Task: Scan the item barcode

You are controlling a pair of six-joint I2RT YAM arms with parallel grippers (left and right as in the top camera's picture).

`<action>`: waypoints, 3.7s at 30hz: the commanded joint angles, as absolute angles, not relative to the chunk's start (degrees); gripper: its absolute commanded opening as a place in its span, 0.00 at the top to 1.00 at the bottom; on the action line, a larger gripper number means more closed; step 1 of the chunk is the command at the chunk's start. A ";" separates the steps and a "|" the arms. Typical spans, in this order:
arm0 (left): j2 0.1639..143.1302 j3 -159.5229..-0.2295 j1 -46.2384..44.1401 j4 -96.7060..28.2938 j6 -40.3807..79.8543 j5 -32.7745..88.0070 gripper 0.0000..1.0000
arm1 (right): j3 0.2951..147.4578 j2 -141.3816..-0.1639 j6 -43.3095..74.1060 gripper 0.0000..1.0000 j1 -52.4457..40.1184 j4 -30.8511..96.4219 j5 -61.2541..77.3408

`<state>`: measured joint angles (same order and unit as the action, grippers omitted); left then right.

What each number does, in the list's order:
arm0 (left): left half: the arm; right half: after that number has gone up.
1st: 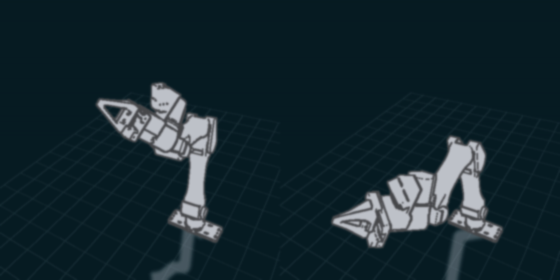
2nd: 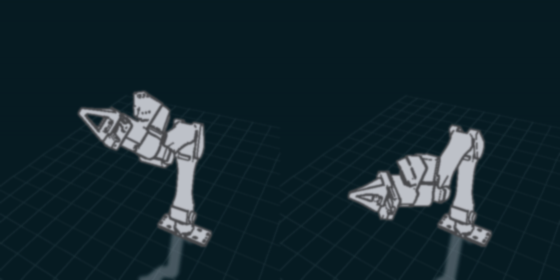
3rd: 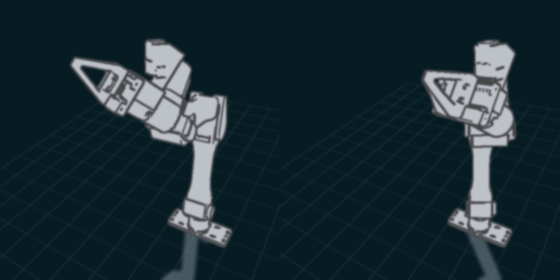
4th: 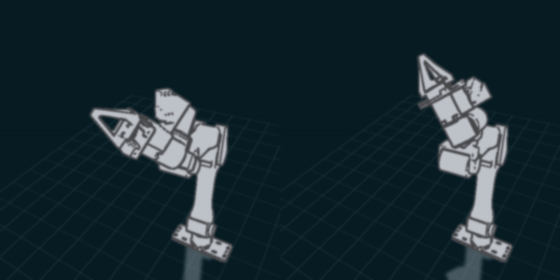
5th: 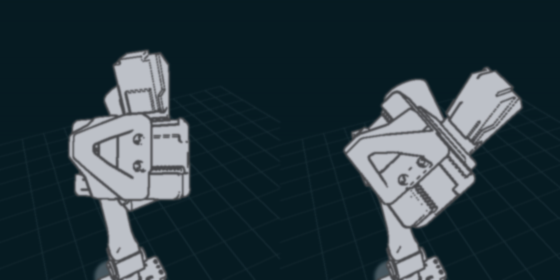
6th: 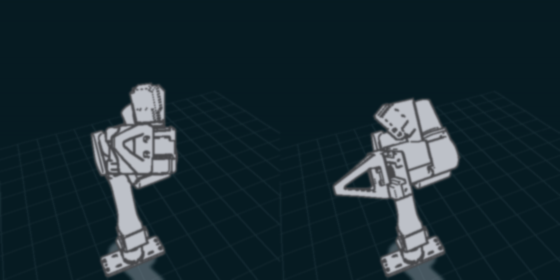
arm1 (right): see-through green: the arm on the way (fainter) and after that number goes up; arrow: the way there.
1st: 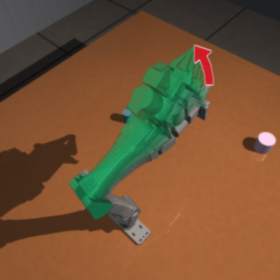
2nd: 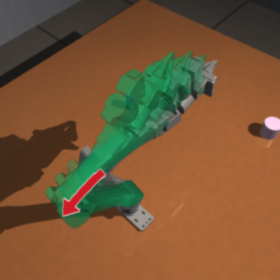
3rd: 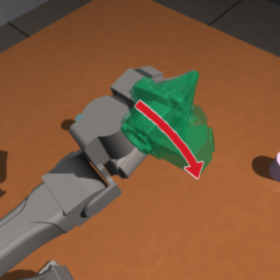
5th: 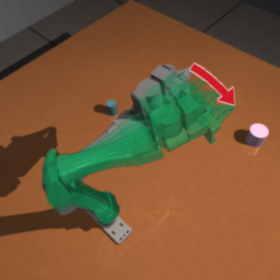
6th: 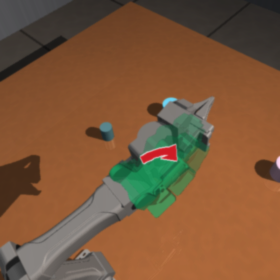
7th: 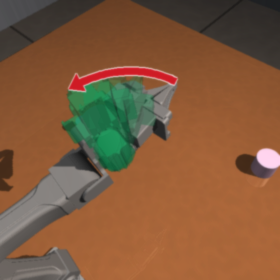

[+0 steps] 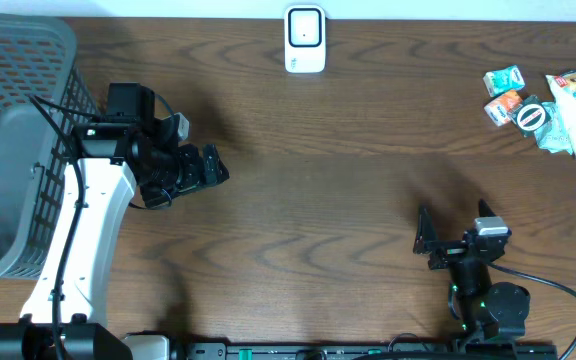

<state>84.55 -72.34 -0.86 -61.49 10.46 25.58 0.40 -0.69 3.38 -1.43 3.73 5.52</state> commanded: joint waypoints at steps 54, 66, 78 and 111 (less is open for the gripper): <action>84.97 -72.23 -0.99 -61.65 9.69 25.91 0.02 | 0.32 -0.32 1.19 0.01 -3.05 4.25 3.55; 84.97 -72.23 -0.99 -61.63 9.69 25.91 0.02 | 0.32 -0.32 1.19 0.01 -3.05 4.12 3.53; 84.97 -72.23 -0.99 -61.65 9.69 25.91 0.02 | 0.32 -0.32 1.19 0.01 -3.05 4.12 3.53; 75.83 -60.69 -1.48 -54.83 8.58 24.40 0.02 | 0.32 -0.32 1.19 0.01 -3.05 4.12 3.53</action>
<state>79.81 -64.12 -1.30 -56.55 10.00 25.12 0.40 -0.69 2.07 -2.61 3.86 4.12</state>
